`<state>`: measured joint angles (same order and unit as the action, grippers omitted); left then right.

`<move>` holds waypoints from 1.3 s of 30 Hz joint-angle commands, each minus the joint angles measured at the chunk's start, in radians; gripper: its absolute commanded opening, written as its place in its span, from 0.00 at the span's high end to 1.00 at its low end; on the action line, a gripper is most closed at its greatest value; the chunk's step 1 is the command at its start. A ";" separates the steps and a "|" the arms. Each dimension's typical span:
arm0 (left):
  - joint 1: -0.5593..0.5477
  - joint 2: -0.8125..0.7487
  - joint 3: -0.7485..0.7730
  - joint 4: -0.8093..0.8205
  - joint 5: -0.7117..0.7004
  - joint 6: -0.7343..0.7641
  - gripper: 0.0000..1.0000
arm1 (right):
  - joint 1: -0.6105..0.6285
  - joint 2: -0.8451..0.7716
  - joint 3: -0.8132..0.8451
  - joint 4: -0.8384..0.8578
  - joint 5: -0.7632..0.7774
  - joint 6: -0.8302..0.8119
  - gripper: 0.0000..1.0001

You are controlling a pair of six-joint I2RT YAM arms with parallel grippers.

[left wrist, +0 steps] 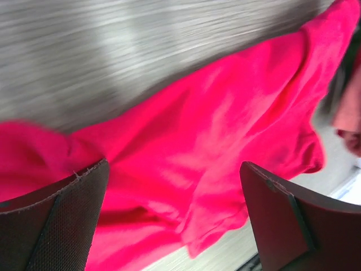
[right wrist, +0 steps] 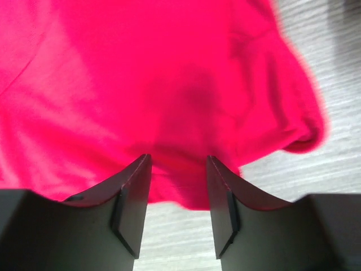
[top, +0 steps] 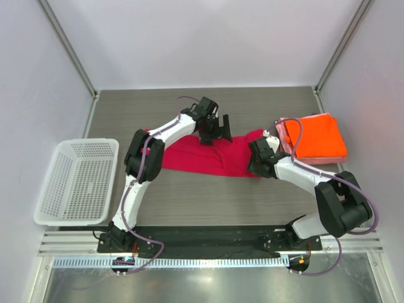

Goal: Fold and stack the t-shirts
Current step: Fold the tshirt

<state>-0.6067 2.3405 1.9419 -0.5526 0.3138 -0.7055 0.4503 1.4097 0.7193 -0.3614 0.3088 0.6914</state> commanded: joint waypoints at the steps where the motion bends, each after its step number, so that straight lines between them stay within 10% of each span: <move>1: 0.038 -0.189 -0.081 -0.013 -0.126 0.076 0.00 | -0.019 0.032 0.017 0.061 0.044 0.007 0.50; 12: 0.218 -0.398 -0.447 0.016 -0.283 0.066 0.00 | -0.173 0.283 0.212 0.107 -0.025 -0.020 0.45; 22: 0.323 -0.622 -0.721 0.123 -0.519 -0.006 0.01 | -0.222 0.793 0.975 -0.050 -0.074 -0.065 0.43; 26: 0.323 -0.699 -0.829 0.115 -0.544 -0.026 0.00 | -0.193 0.614 0.873 0.041 -0.105 -0.125 0.16; 39: 0.180 -0.788 -1.057 0.161 -0.547 -0.095 0.00 | -0.073 0.400 0.511 0.228 -0.297 -0.070 0.27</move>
<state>-0.4286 1.5291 0.8818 -0.4366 -0.1989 -0.7803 0.3840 1.8168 1.2488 -0.2066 0.0597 0.5968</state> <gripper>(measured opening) 0.995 0.742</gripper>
